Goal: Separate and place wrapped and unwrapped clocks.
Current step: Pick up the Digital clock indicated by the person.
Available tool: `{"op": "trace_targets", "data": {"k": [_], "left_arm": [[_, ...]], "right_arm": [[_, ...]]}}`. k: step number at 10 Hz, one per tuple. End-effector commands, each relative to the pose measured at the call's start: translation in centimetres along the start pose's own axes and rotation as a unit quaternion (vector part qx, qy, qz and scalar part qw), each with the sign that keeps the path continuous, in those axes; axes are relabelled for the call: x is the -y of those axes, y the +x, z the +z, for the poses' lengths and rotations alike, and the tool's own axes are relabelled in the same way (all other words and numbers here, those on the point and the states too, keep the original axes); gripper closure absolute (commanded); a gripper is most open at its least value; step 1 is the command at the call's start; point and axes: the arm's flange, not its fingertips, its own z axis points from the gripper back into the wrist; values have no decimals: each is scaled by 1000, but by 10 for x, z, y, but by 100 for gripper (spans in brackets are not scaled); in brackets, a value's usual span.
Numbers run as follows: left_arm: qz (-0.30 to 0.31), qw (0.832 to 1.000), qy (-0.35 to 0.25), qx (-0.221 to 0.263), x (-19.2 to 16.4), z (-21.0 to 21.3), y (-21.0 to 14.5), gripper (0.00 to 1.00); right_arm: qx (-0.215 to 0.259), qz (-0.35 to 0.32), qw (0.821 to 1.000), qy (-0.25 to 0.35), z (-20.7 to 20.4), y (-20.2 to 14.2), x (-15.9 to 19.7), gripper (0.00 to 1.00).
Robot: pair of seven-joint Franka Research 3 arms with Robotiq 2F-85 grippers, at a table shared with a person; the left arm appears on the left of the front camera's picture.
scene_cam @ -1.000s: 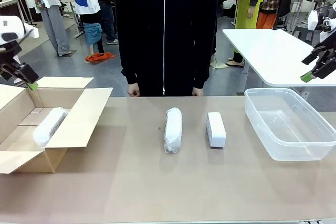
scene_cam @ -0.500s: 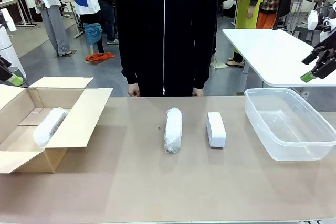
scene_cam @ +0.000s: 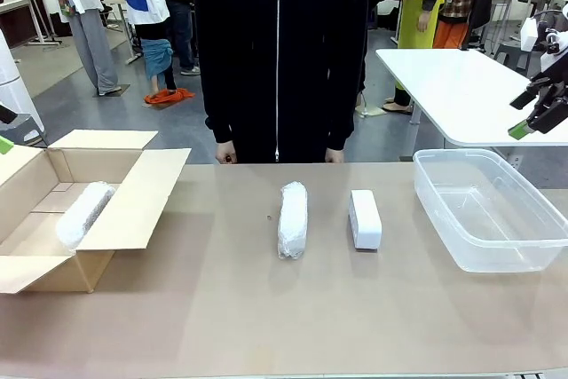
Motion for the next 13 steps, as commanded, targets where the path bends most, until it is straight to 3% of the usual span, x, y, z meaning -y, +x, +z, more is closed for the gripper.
{"op": "trace_targets", "data": {"k": [1, 3, 5, 9, 13], "left_arm": [[-36, 999, -11, -36, -18, 1, -2, 0], [-71, 994, -12, -78, -37, -4, -5, 0], [-83, 992, -33, -84, -60, -13, -18, 0], [-100, 991, -62, -64, -78, -15, -24, 0], [-121, 989, -88, -10, -78, -15, -21, 0]], "right_arm": [[7, 1, 1000, 3, -1, -1, 1, 0], [7, 1, 1000, 3, -1, -1, 1, 0], [7, 1, 1000, 3, -1, -1, 1, 0], [7, 1, 1000, 3, -1, -1, 1, 0], [7, 1, 1000, 3, -1, -1, 1, 0]]}}
